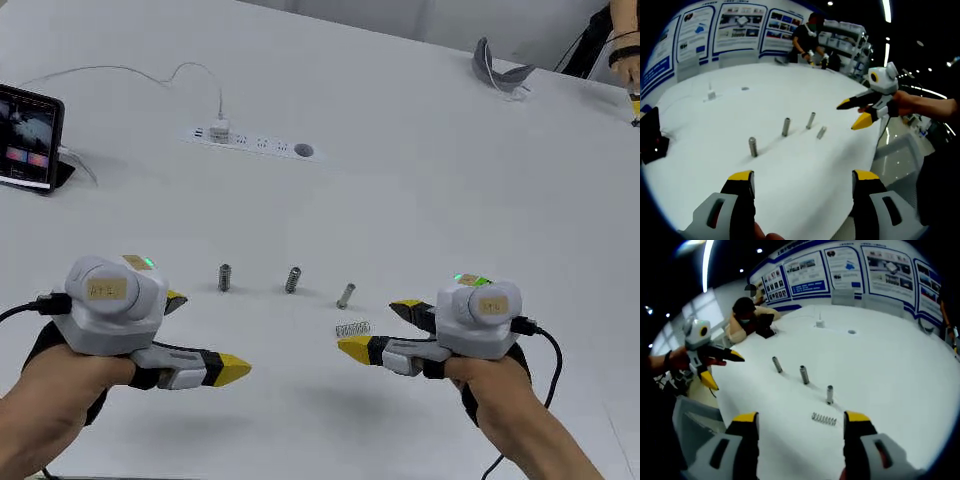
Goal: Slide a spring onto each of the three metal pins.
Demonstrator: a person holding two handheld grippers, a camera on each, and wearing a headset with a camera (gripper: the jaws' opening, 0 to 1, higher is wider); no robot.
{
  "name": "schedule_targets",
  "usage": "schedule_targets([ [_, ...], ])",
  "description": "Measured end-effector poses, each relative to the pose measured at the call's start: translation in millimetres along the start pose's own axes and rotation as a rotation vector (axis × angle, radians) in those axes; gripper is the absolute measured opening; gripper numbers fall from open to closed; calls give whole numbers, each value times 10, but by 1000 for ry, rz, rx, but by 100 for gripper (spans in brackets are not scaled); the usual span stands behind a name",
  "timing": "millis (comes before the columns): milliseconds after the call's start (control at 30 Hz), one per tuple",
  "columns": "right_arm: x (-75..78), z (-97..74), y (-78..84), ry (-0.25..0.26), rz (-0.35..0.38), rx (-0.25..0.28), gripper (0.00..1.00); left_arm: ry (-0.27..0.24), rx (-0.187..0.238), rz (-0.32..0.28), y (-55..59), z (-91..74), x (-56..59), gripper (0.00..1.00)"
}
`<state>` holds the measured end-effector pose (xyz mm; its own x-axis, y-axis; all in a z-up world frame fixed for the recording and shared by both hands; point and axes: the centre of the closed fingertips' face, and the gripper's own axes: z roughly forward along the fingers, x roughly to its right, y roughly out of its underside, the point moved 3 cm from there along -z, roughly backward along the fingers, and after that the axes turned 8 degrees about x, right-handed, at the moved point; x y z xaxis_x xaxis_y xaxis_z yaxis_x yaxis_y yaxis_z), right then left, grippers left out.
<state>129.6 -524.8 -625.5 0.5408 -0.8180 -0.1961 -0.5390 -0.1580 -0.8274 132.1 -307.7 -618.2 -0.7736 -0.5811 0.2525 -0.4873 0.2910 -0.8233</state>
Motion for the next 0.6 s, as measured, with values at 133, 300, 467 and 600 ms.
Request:
schedule_targets([
  [133,8,-52,43,-1,6,0,72,11,-2,3,-32,43,35,82],
  [300,21,-107,88,0,14,1,75,23,-7,10,-72,103,75,82],
  [467,34,-174,128,4,20,-5,77,42,-14,21,-102,183,134,82],
  [600,53,-224,153,11,21,-8,78,62,-20,29,-113,244,183,82],
])
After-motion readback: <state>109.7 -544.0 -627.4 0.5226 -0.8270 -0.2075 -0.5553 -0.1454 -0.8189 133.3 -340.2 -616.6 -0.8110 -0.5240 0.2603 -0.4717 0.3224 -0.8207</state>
